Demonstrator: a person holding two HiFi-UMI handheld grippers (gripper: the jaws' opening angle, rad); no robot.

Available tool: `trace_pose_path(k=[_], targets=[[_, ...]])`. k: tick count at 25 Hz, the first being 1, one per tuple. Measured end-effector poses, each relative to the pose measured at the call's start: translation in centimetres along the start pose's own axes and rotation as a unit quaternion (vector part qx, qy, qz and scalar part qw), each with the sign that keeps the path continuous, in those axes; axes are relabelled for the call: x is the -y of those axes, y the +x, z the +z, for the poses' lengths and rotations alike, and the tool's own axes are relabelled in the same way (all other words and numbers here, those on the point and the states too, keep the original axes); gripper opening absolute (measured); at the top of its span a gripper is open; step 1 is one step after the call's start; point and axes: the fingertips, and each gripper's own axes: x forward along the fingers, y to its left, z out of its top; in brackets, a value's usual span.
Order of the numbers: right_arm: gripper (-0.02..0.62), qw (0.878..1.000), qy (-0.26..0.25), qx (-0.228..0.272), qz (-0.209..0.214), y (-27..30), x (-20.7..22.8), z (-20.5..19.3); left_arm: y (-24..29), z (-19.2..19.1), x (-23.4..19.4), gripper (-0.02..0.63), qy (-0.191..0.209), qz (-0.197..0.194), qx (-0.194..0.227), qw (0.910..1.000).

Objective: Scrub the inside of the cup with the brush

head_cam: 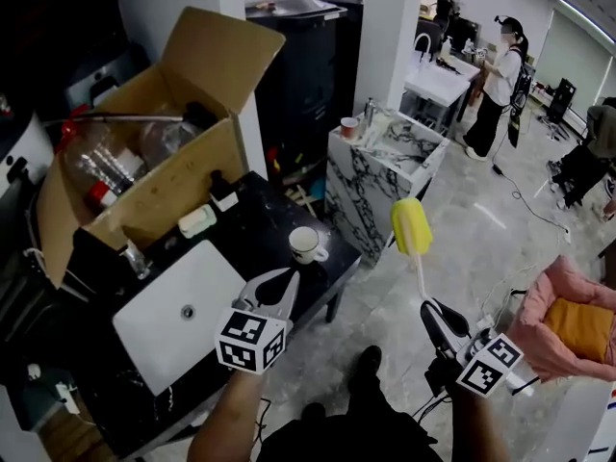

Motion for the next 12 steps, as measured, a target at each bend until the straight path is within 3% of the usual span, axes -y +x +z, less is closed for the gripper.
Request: trace_pose_path(k=[8,12], targets=[[0.043,0.996,0.014,-0.037,0.080,8.3,8.3,2.8,5.9,1.5,-3.9,0.034,0.006,0.069,-0.011,0.9975],[0.043,0.989,0.006,-0.061,0.132,12.3,11.3,4.7,8.5,2.2,-4.2,0.071,-0.002,0.085,-0.008,0.9964]])
